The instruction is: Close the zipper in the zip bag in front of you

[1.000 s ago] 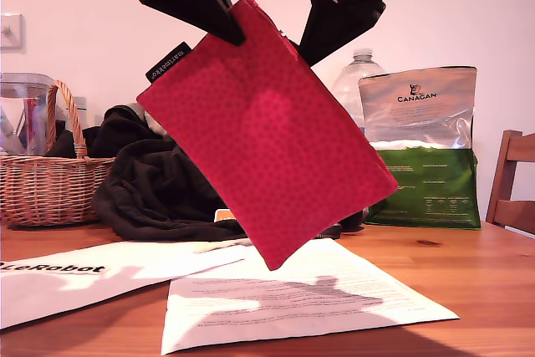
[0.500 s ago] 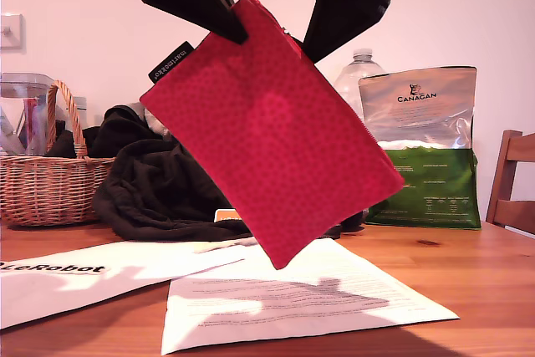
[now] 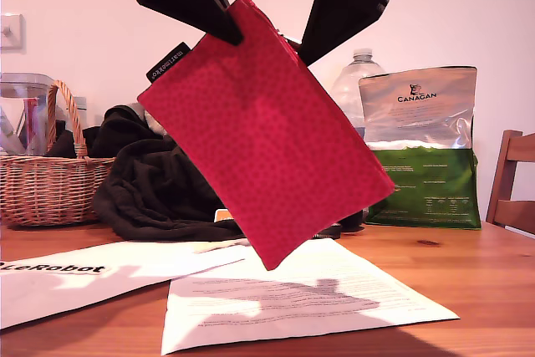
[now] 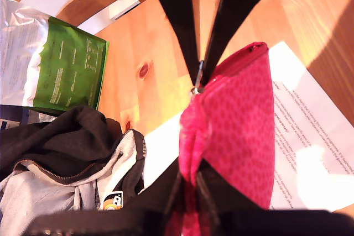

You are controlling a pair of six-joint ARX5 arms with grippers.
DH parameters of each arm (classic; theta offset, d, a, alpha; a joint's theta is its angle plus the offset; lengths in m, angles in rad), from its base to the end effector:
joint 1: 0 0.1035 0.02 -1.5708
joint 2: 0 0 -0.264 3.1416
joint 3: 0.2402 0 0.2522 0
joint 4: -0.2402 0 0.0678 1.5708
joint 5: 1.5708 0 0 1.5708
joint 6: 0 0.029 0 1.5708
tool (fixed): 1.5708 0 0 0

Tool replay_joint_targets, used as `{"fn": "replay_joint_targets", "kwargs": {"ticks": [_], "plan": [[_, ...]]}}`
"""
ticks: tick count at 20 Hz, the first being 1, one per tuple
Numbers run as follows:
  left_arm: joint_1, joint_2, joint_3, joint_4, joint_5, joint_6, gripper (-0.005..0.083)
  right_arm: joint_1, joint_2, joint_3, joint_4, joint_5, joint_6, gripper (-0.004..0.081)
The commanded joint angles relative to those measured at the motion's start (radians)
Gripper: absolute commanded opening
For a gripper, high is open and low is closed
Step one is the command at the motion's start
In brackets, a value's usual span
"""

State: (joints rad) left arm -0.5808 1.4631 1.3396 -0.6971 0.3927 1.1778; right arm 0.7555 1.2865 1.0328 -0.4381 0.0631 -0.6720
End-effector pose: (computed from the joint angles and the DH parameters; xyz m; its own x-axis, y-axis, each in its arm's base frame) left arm 0.2502 -0.1775 0.3261 0.3166 -0.6656 -0.6759 0.8426 -0.1298 0.5226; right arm 0.1997 0.1856 0.2918 0.6027 0.4811 -0.6367 -0.7969 0.3223 -0.5109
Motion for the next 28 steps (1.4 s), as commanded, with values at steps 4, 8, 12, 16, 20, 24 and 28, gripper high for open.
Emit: {"fn": "replay_joint_targets", "kwargs": {"ticks": [4, 8, 12, 16, 20, 24, 28], "plan": [[0.040, 0.003, 0.005, 0.026, -0.009, -0.003, -0.0021, 0.003, -0.010, -0.003, -0.052, 0.007, 0.002, -0.0013], [0.051, 0.003, 0.005, 0.025, -0.008, -0.020, -0.0021, 0.003, -0.010, -0.003, -0.073, 0.007, 0.002, -0.0013], [0.051, 0.003, 0.005, 0.026, 0.006, -0.026, -0.0021, 0.003, -0.010, -0.003, -0.073, 0.007, 0.002, -0.0013], [0.051, 0.003, 0.005, 0.022, 0.044, -0.026, -0.0021, 0.003, -0.010, -0.003, -0.052, 0.007, 0.026, 0.0007], [0.050, 0.003, 0.005, 0.026, 0.044, -0.017, -0.0021, 0.002, -0.010, -0.003, 0.030, -0.004, 0.084, 0.0114], [0.042, 0.003, 0.005, 0.024, 0.056, -0.017, -0.0021, -0.055, -0.010, -0.003, 0.030, -0.138, 0.310, 0.0113], [0.021, 0.003, 0.005, 0.025, 0.056, -0.017, -0.0021, -0.232, -0.010, -0.003, 0.031, -0.361, 0.873, 0.0144]]}}
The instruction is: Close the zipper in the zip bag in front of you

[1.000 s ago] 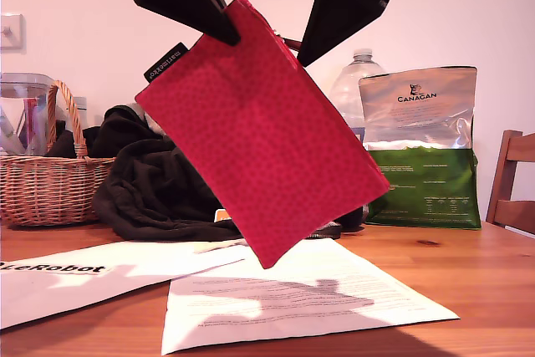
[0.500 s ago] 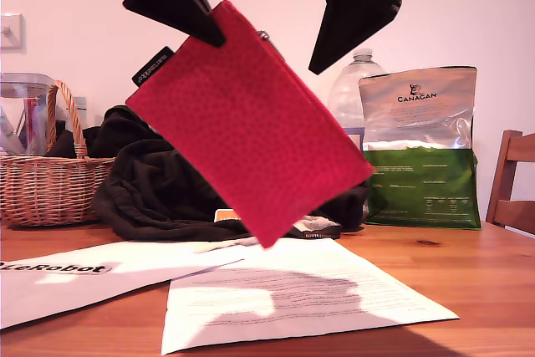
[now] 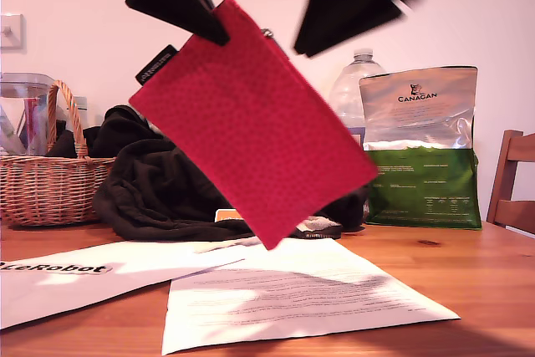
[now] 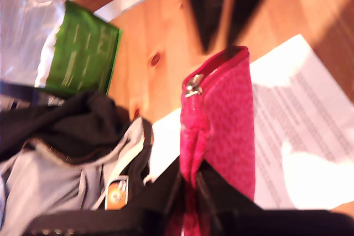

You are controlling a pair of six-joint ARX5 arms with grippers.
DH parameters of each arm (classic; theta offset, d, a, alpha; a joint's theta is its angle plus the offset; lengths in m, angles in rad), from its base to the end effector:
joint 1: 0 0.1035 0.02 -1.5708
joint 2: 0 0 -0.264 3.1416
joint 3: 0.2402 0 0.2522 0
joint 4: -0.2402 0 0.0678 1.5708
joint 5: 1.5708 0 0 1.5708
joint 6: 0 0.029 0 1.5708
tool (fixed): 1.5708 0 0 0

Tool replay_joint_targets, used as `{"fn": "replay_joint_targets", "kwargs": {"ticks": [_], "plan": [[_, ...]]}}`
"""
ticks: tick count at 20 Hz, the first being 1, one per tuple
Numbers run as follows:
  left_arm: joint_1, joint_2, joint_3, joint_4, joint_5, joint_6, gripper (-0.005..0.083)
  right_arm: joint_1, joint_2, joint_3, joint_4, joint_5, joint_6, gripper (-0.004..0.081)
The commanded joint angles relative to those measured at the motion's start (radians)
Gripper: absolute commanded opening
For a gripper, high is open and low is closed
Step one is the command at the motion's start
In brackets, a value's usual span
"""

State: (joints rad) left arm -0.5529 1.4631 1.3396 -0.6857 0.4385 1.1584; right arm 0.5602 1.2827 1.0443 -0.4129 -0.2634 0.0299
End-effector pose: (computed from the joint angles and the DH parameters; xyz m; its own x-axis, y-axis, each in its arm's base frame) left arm 0.2548 -0.1717 0.3273 0.3087 -0.6894 -0.6553 0.8548 -0.1011 0.5091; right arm 0.2276 0.1517 0.2990 0.5122 0.6286 -0.5853 -0.6728 0.7172 0.1815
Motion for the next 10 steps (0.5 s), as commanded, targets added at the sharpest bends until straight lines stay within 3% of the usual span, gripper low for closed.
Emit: {"fn": "replay_joint_targets", "kwargs": {"ticks": [1, 3, 6, 8, 10], "plan": [[-0.010, 0.003, 0.005, 0.013, 0.010, 0.002, -0.0021, -0.076, -0.006, -0.014, 0.005, -0.105, 0.285, 0.0144], [-0.013, 0.003, 0.005, 0.014, 0.010, 0.002, -0.0021, -0.162, -0.004, -0.014, 0.008, -0.267, 0.473, 0.0145], [-0.013, 0.003, 0.005, 0.021, 0.010, -0.004, -0.0021, -0.208, -0.003, -0.014, 0.026, -0.458, 0.663, 0.0145], [-0.013, 0.003, 0.005, 0.051, -0.001, -0.037, -0.0021, -0.208, -0.003, -0.014, 0.094, -0.537, 0.765, 0.0145], [-0.013, 0.003, 0.005, 0.092, -0.001, -0.081, -0.0021, -0.208, -0.002, -0.014, 0.168, -0.554, 0.837, 0.0145]]}}
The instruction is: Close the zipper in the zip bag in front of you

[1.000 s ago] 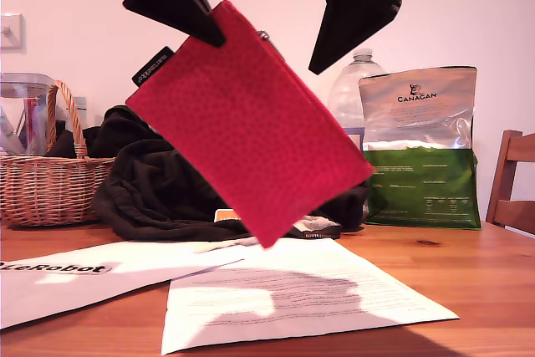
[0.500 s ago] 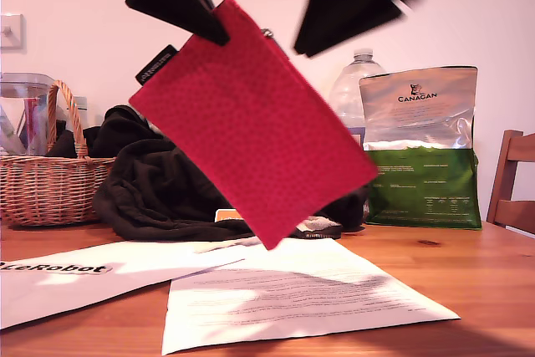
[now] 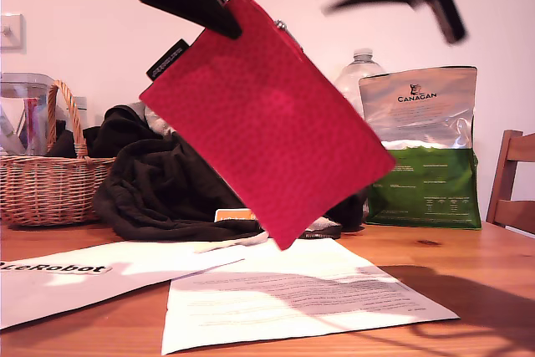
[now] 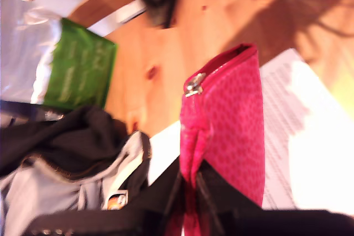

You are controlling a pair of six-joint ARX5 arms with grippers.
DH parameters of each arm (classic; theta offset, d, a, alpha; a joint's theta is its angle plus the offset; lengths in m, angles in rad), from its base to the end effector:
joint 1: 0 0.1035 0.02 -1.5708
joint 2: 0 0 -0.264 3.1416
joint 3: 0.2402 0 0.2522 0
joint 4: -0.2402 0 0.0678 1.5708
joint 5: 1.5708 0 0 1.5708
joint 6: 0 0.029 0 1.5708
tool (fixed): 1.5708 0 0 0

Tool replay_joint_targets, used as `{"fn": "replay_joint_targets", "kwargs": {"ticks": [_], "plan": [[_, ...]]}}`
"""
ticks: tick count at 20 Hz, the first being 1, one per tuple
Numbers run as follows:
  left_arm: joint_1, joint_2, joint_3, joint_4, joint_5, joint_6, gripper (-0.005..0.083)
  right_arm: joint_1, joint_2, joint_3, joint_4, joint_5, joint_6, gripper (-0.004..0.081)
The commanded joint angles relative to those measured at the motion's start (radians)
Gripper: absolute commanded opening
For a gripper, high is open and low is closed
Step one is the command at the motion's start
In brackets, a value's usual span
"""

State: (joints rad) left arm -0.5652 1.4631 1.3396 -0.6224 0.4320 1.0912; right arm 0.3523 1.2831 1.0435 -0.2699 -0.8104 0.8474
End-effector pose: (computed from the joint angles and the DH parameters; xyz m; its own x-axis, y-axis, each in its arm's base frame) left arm 0.2563 -0.1770 0.3315 0.3390 -0.7108 -0.6163 0.8527 -0.0446 0.5205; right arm 0.2499 0.1142 0.3140 0.3147 0.8877 -0.3361 -0.2073 0.4099 0.8883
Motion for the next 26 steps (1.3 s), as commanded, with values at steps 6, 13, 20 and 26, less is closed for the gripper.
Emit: {"fn": "replay_joint_targets", "kwargs": {"ticks": [6, 13, 20, 26], "plan": [[0.000, 0.003, 0.005, 0.078, 0.005, -0.072, -0.0021, 0.001, 0.037, -0.013, 0.018, -0.044, 0.019, 0.0230], [0.000, 0.003, 0.005, 0.109, 0.010, -0.090, -0.0021, -0.001, 0.076, -0.013, 0.027, -0.016, -0.003, 0.0230], [0.000, 0.001, 0.005, 0.118, 0.031, -0.090, -0.0021, -0.005, 0.106, -0.013, 0.066, 0.002, -0.009, 0.0230], [0.011, 0.001, 0.005, 0.118, 0.031, -0.089, -0.0021, -0.053, 0.106, -0.013, 0.090, -0.073, -0.005, 0.0230]]}}
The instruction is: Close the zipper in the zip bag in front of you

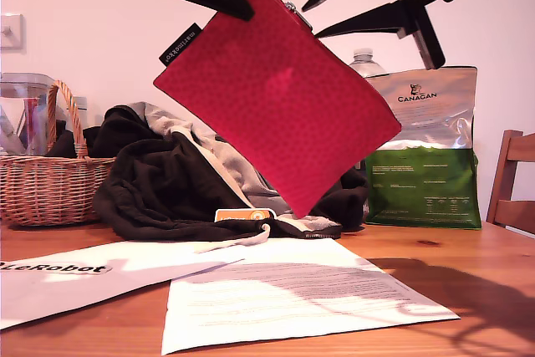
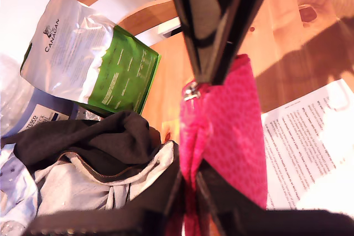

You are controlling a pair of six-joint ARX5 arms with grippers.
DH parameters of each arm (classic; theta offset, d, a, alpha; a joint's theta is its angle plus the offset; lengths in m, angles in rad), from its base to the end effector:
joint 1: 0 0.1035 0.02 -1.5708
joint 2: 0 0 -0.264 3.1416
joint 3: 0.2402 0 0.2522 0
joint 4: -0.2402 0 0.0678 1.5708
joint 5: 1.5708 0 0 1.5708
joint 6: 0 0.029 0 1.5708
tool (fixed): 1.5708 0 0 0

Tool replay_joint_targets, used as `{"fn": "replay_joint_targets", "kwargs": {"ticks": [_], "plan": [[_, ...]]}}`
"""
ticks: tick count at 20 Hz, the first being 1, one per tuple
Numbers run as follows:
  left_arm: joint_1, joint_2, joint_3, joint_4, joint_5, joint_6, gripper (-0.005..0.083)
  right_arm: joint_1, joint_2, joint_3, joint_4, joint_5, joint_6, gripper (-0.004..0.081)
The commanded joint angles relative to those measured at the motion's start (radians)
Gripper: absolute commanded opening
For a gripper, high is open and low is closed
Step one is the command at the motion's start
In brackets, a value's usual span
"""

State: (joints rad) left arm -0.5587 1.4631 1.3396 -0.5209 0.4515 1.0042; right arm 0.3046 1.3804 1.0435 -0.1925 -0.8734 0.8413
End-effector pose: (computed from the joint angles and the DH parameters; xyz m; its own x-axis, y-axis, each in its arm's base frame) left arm 0.2622 -0.1789 0.3389 0.3787 -0.7513 -0.5405 0.8446 0.0416 0.5338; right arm 0.2754 0.1099 0.2947 0.2989 0.8975 -0.3243 -0.1899 0.3890 0.9015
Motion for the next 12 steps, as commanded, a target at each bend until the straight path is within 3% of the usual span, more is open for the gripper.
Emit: {"fn": "replay_joint_targets", "kwargs": {"ticks": [1, 6, 12], "plan": [[0.006, 0.001, 0.005, 0.017, 0.011, -0.002, -0.0021, -0.008, 0.008, -0.013, 0.016, -0.019, 0.001, 0.0230], [0.014, 0.001, 0.005, 0.022, 0.012, -0.003, -0.0021, -0.012, 0.008, -0.013, 0.022, -0.031, 0.000, 0.0230], [0.013, 0.001, 0.005, 0.021, 0.021, -0.003, -0.0021, -0.008, 0.010, -0.013, 0.023, 0.019, -0.010, 0.0229]]}}
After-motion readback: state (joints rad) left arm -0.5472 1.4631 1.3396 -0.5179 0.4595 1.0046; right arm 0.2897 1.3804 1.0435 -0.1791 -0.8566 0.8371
